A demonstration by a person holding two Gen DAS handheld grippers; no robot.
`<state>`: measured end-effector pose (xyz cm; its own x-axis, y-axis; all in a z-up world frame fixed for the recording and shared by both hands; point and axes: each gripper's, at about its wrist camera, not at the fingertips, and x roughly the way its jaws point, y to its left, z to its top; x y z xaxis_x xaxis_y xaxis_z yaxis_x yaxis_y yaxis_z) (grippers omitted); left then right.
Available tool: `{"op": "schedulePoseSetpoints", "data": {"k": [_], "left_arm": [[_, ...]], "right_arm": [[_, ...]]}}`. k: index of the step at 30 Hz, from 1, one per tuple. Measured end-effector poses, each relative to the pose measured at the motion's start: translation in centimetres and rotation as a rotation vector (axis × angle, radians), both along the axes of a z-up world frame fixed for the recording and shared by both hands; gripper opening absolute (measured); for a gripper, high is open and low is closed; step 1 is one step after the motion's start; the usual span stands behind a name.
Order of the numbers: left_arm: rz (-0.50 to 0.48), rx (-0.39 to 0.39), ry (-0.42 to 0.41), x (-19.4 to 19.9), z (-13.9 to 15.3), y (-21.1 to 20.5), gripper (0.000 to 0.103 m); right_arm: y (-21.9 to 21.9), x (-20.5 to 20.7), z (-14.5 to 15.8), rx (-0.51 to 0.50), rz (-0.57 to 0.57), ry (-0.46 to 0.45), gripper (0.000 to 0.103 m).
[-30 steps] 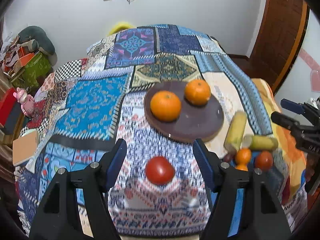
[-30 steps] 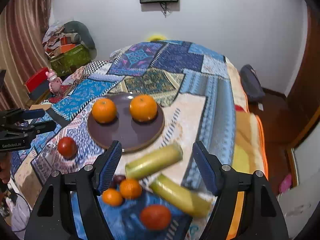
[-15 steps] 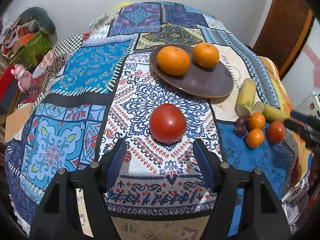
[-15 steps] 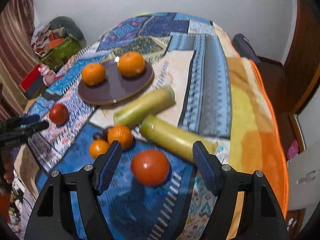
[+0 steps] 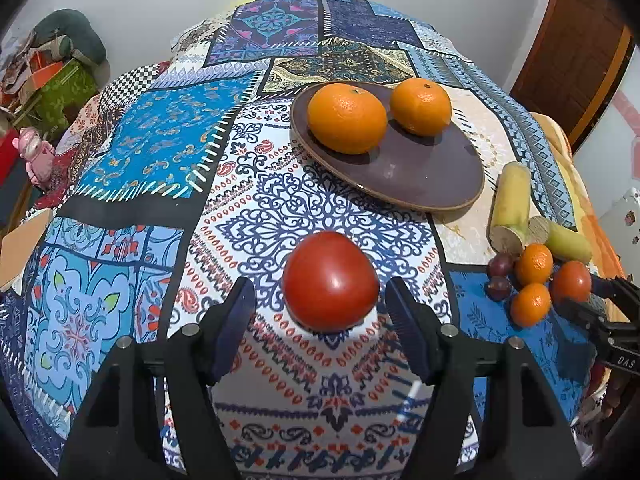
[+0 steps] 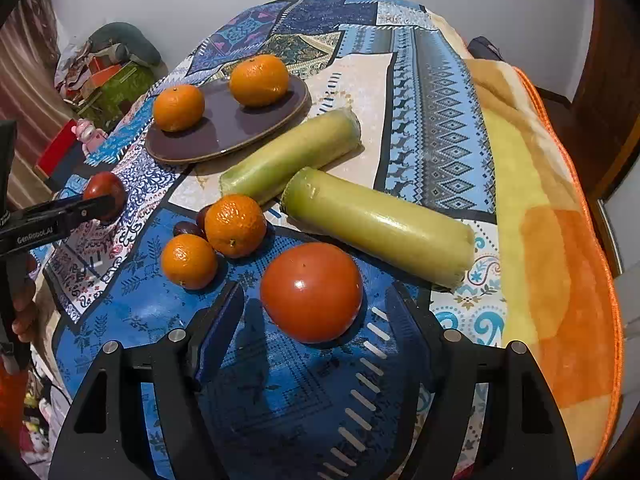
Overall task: Organize fruits
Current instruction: 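Grasp a red tomato with the left tool while the right tool grasps another tomato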
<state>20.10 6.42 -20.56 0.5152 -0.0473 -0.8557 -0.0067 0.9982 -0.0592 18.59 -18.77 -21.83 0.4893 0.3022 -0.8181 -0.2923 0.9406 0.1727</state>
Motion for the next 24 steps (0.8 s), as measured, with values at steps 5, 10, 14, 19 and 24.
{"op": "schedulePoseSetpoints", "data": {"k": [5, 10, 14, 19, 24], "left_arm": [[-0.017, -0.004, 0.018, 0.7, -0.5, -0.4, 0.048], [-0.022, 0.022, 0.005, 0.6, -0.4, -0.8, 0.048], [-0.024, 0.013, 0.005, 0.4, -0.3, -0.8, 0.048], [-0.022, 0.009, -0.005, 0.1, 0.3, -0.7, 0.047], [-0.025, 0.012, -0.035, -0.3, 1.6, -0.7, 0.047]], "right_arm": [[-0.1, 0.1, -0.3, 0.017, 0.005, 0.014, 0.054], [-0.1, 0.1, -0.6, 0.034, 0.012, 0.020, 0.047], [-0.1, 0.2, -0.4, 0.039, 0.011, 0.016, 0.047], [-0.3, 0.0, 0.2, 0.041, 0.008, -0.002, 0.046], [-0.4, 0.0, 1.6, 0.048, 0.009, -0.035, 0.046]]}}
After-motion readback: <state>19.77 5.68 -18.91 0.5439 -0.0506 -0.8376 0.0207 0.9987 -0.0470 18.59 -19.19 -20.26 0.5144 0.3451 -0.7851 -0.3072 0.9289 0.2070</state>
